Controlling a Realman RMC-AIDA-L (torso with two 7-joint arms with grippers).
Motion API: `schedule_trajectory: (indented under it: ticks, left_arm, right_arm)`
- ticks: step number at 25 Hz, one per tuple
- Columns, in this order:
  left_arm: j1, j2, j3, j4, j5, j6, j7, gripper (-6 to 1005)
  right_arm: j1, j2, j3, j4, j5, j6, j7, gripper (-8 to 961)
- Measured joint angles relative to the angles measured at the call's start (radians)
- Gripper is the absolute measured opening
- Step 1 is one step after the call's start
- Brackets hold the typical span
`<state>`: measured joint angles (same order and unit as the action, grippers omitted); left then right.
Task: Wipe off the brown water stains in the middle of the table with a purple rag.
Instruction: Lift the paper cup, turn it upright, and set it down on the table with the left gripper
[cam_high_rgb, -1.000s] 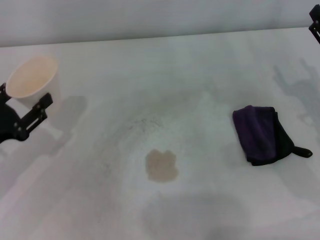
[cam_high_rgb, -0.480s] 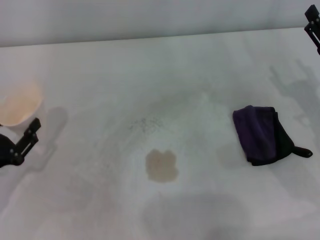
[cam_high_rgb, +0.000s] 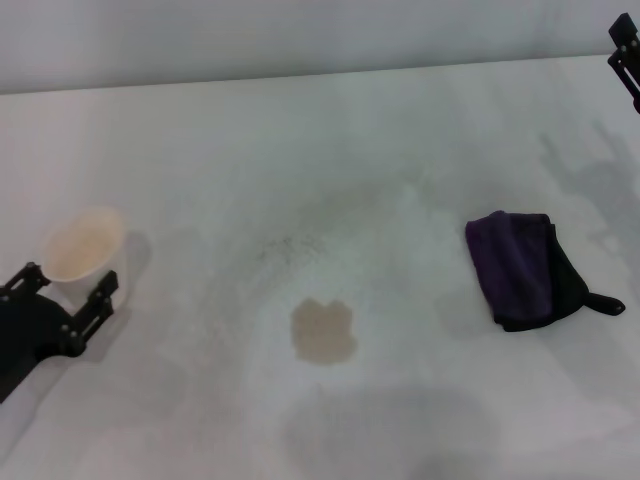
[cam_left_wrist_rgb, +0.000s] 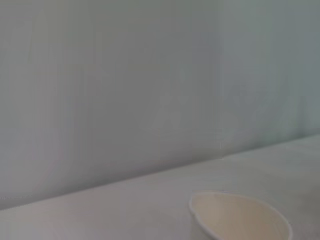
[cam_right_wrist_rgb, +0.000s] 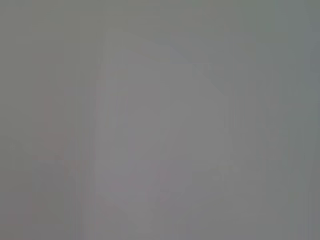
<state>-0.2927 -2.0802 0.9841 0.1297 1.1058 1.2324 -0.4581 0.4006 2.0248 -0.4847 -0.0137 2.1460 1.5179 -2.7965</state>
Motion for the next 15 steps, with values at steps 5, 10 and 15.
schedule_trajectory:
  ticks: [5, 10, 15]
  left_arm:
    - [-0.028, -0.002, 0.023, -0.048, 0.0, -0.006, 0.041, 604]
    - [-0.026, -0.007, 0.037, -0.074, -0.002, -0.001, 0.087, 604]
    - [-0.016, -0.011, 0.032, -0.12, -0.023, 0.009, 0.168, 604]
  right_arm:
    - [0.002, 0.0, 0.0, 0.0, 0.0, -0.004, 0.0, 841]
    - [0.002, 0.0, 0.003, 0.0, 0.0, -0.008, 0.0, 841]
    - [0.0, -0.002, 0.001, 0.0, 0.0, -0.01, 0.0, 841]
